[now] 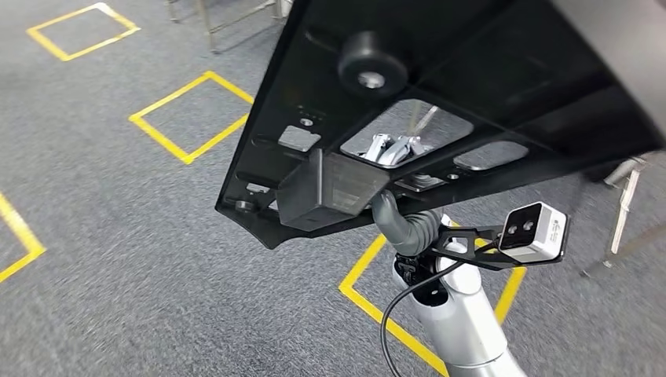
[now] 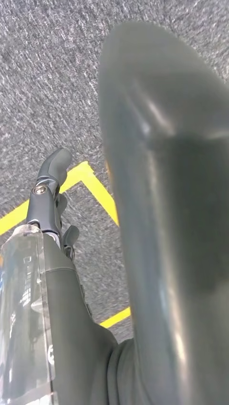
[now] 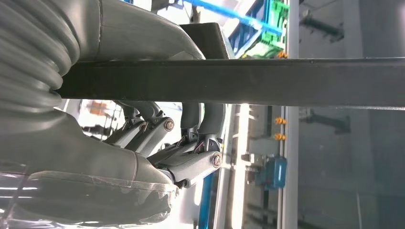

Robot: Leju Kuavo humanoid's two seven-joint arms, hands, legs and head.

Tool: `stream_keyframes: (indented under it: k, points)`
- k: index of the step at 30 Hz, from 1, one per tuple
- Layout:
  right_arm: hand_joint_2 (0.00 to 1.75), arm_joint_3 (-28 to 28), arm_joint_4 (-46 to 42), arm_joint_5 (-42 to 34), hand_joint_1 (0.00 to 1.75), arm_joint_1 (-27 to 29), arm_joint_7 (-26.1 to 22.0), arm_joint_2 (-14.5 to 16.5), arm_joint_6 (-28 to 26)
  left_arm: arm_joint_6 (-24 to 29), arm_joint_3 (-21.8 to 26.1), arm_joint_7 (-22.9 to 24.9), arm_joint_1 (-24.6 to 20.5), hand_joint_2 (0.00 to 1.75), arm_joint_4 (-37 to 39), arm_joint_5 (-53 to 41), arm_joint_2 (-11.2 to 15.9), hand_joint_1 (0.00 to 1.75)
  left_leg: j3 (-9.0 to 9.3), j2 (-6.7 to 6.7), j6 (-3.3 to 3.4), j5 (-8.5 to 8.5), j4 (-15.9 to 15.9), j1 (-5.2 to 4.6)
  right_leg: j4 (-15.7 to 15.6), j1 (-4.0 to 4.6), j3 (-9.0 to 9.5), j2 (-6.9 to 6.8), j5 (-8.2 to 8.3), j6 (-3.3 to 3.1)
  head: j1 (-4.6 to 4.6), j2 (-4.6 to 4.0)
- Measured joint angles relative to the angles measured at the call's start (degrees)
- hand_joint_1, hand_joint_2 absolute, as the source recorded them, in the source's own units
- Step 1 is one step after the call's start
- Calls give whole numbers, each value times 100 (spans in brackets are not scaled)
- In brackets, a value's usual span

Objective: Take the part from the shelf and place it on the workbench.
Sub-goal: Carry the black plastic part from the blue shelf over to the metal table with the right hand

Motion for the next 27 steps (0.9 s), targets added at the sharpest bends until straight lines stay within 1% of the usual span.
stream_keyframes:
  k: [1,2,3,4,5,6,7,8,9,10,11,12,13,14,15,16,17,18,19,20,21,22,23,24,25,26,27]
  points:
    - [175,1,-3,-3,161,29,-16,-4,1,2,1,8,7,0,0,8,1,0,4,81,7,-10,1,-8,287,-11,-152,-37,-81,12,0,0]
    - [175,1,-9,-4,161,61,-31,-8,0,2,2,16,7,0,0,15,1,0,11,158,8,-21,2,-13,374,-18,-204,-56,-55,18,0,1]
    - [175,1,-22,-4,161,89,-44,-13,-2,1,2,23,1,0,0,19,1,0,25,229,3,-35,3,-17,230,-23,-135,-79,71,13,0,1]
    - [175,1,-42,-4,161,108,-56,-17,-4,1,2,28,-6,0,0,21,-1,0,47,296,-5,-52,2,-21,-110,-17,43,-136,261,-7,0,1]
    - [175,1,-67,-3,161,116,-66,-20,-9,1,2,32,-12,0,0,21,-6,0,75,354,-18,-71,1,-24,-535,7,272,-274,438,-47,0,1]
    - [175,3,-92,-2,161,118,-73,-21,-15,1,1,33,-15,0,0,21,-12,0,100,409,-42,-94,5,-38,-902,51,467,-422,555,-96,0,1]
    - [175,6,-115,-2,161,119,-82,-22,-25,0,1,36,-16,0,0,22,-17,0,121,464,-68,-116,6,-49,-1144,93,591,-532,611,-144,0,1]
    - [175,9,-132,-1,161,124,-92,-25,-40,0,1,38,-16,0,0,22,-22,0,139,524,-97,-134,3,-59,-1254,130,641,-586,613,-182,0,0]
    - [175,13,-144,-1,161,134,-101,-27,-57,-1,2,40,-21,0,0,22,-23,0,160,592,-128,-148,-6,-71,-1277,149,640,-536,606,-209,0,0]
    - [175,14,-159,1,161,149,-109,-31,-74,-2,2,42,-31,0,0,22,-24,0,181,651,-155,-166,-19,-72,-1303,126,651,-451,622,-237,0,-1]
    - [175,15,-175,6,161,163,-118,-33,-90,-3,1,42,-45,0,0,20,-24,0,201,623,-184,-201,-3,-70,-1342,104,676,-380,638,-260,0,-1]
    - [175,19,-191,11,161,170,-127,-32,-101,-6,0,41,-60,0,0,16,-25,0,180,521,-210,-277,95,-64,-1382,79,705,-316,656,-290,-1,0]
    - [175,29,-203,16,161,176,-140,-29,-114,-9,-2,42,-65,0,0,10,-27,0,90,374,-232,-409,324,-53,-1417,54,735,-253,669,-317,-1,1]
    - [175,42,-209,20,161,184,-152,-26,-128,-10,-3,42,-62,0,0,4,-28,0,-64,211,-251,-576,670,-40,-1427,52,748,-185,669,-332,-1,1]
    - [175,54,-209,24,161,197,-161,-23,-143,-11,-3,44,-53,0,0,-4,-28,0,-271,115,-270,-744,1077,-33,-1424,48,749,-106,667,-346,-1,1]
    - [175,63,-208,26,161,218,-167,-22,-156,-11,-3,45,-43,0,0,-10,-26,0,-462,74,-290,-850,1422,-28,-1419,47,751,-20,664,-350,-1,1]
    - [175,66,-208,29,161,239,-168,-22,-166,-10,-2,46,-39,0,0,-14,-24,0,-581,58,-307,-848,1594,-25,-1411,45,753,65,661,-347,0,1]
    - [175,67,-207,31,161,254,-169,-22,-171,-10,-2,46,-41,0,0,-18,-23,0,-596,49,-319,-725,1540,-19,-1397,38,757,148,654,-337,0,1]
    - [175,67,-207,30,161,263,-170,-22,-171,-10,-2,47,-46,0,0,-20,-23,0,-502,24,-326,-508,1265,-7,-1376,28,763,229,641,-319,0,1]
    - [175,67,-207,30,161,265,-172,-22,-169,-10,-2,48,-50,0,0,-23,-23,0,-352,-64,-331,-280,871,15,-1346,17,762,306,621,-295,0,1]
    - [175,67,-207,29,161,265,-173,-22,-167,-10,-3,51,-52,0,0,-26,-24,0,-197,-178,-326,-127,492,35,-1302,15,746,381,598,-263,0,1]
    - [175,68,-207,29,161,266,-175,-22,-164,-10,-3,57,-52,0,0,-28,-25,0,-86,-278,-303,-49,234,47,-1268,12,722,449,585,-227,-1,1]
    - [175,69,-207,29,161,268,-176,-23,-162,-10,-3,62,-52,0,0,-29,-25,0,-33,-345,-271,-46,109,49,-1245,12,694,506,581,-193,-1,1]
    - [175,70,-207,30,161,272,-176,-25,-158,-10,-3,66,-56,0,0,-29,-25,0,-17,-339,-230,-70,88,37,-1240,9,670,562,588,-156,-1,1]
    - [175,71,-207,30,161,276,-176,-27,-154,-12,-3,69,-61,0,0,-28,-29,0,-15,-290,-183,-61,88,34,-1251,0,655,604,599,-119,-1,1]
    - [175,70,-208,30,161,279,-176,-32,-149,-14,-3,68,-70,0,0,-26,-35,0,-5,-236,-141,-47,68,35,-1234,-1,643,546,587,-89,0,0]
    - [175,70,-209,27,161,275,-176,-38,-143,-17,-4,68,-76,0,0,-25,-42,0,7,-179,-95,-34,46,36,-1145,2,600,416,527,-60,0,1]
